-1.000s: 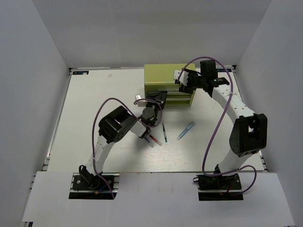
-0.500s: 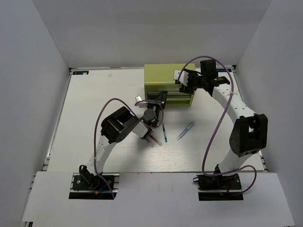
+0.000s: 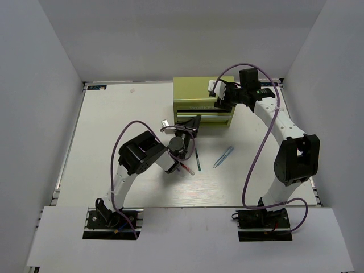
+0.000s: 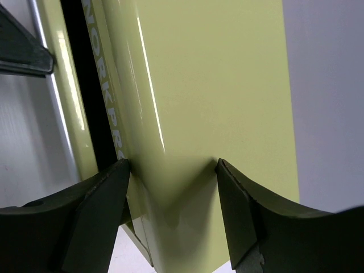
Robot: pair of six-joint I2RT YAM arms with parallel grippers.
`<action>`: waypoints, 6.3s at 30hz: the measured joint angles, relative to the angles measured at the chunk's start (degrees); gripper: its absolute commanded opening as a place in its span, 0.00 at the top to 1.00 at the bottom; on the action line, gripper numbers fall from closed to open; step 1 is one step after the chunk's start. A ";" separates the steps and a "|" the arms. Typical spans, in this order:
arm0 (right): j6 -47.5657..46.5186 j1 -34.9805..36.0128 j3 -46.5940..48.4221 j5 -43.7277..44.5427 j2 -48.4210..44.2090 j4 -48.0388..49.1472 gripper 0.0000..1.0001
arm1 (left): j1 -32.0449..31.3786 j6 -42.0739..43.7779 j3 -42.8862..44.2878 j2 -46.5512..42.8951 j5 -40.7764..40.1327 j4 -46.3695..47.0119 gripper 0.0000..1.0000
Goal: Sort the stationery into containers
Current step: Open the drawer in the storage box, then pick up the stationery from the center of the board, then place the stationery in the drawer, then close the drawer in the storage box.
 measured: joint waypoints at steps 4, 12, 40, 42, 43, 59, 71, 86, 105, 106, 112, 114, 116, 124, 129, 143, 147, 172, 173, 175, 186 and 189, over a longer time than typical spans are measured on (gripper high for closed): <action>0.87 0.20 0.50 0.66 0.20 -0.39 0.33 | -0.92 -0.09 -2.14 -0.98 0.09 0.26 1.00; 1.92 0.37 0.79 1.42 0.37 -0.61 0.33 | -3.50 -0.37 -9.16 -5.84 0.96 0.17 1.00; 1.09 -0.20 -8.07 -0.22 -8.76 -2.95 0.11 | -6.67 2.01 -21.38 -14.88 8.70 -7.93 0.26; -0.17 -0.37 -9.99 -1.01 -12.07 -6.14 0.11 | -6.67 2.25 -23.98 -18.95 10.23 -7.82 0.25; -0.66 -0.48 -11.15 -1.36 -13.90 -7.10 0.11 | -6.67 2.23 -26.12 -21.75 11.32 -8.07 0.25; -32.33 -1.95 -35.01 -15.78 -30.25 -27.12 0.54 | -6.14 13.97 -16.00 -73.83 6.62 -83.56 0.00; -41.59 1.22 -40.61 -5.05 -21.79 -22.75 0.34 | -5.90 20.13 -4.87 -67.95 4.07 -118.31 0.00; -38.97 6.67 -29.33 5.22 -5.55 -18.71 0.44 | -5.90 20.02 -7.98 -73.72 4.98 -121.50 0.00; -36.28 10.97 -26.51 12.70 0.37 -23.26 0.77 | -5.90 20.06 -8.09 -72.85 5.62 -121.42 0.00; -36.24 10.99 -26.51 12.59 0.39 -23.74 0.77 | -5.90 20.06 -8.09 -72.78 5.64 -121.35 0.00; -34.60 11.15 -27.85 9.75 -0.92 -27.61 0.83 | -5.90 20.06 -8.09 -71.93 6.08 -119.99 0.00; -32.39 11.17 -27.87 7.45 -1.92 -29.64 0.84 | -5.90 20.06 -8.11 -71.73 6.29 -119.75 0.00; -29.03 11.17 -26.53 4.87 -3.54 -31.12 0.84 | -5.90 20.06 -8.28 -71.52 6.47 -119.19 0.00; -10.62 11.19 -12.33 -1.16 -13.20 -25.40 0.84 | -5.90 20.06 -9.40 -69.20 8.39 -116.41 0.00; -1.77 11.23 -4.37 -0.24 -12.98 -19.98 0.84 | -5.90 20.06 -9.68 -67.49 9.64 -114.68 0.00; 5.57 11.56 0.87 9.62 1.01 -10.84 0.52 | -5.90 20.06 -9.79 -67.19 10.84 -113.28 0.00; 5.73 11.54 2.05 9.01 0.98 -10.56 0.78 | -5.90 20.06 -9.79 -67.19 10.86 -113.28 0.00; -2.71 14.69 2.82 -0.68 5.66 -22.71 1.00 | -5.90 20.65 -9.79 -64.70 11.23 -112.93 0.00; -0.48 15.17 1.86 0.17 5.38 -20.94 1.00 | -5.90 20.68 -9.77 -64.70 11.23 -112.91 0.00; 3.19 16.17 -0.57 2.21 4.72 -17.31 1.00 | -5.90 20.68 -9.79 -64.70 11.23 -112.93 0.00; 10.86 15.63 -3.48 19.30 5.77 3.63 1.00 | -5.90 20.02 -10.71 -64.67 11.96 -108.39 0.00; 11.72 15.50 -3.45 21.07 6.36 5.03 1.00 | -5.90 20.02 -10.93 -64.54 12.11 -106.84 0.00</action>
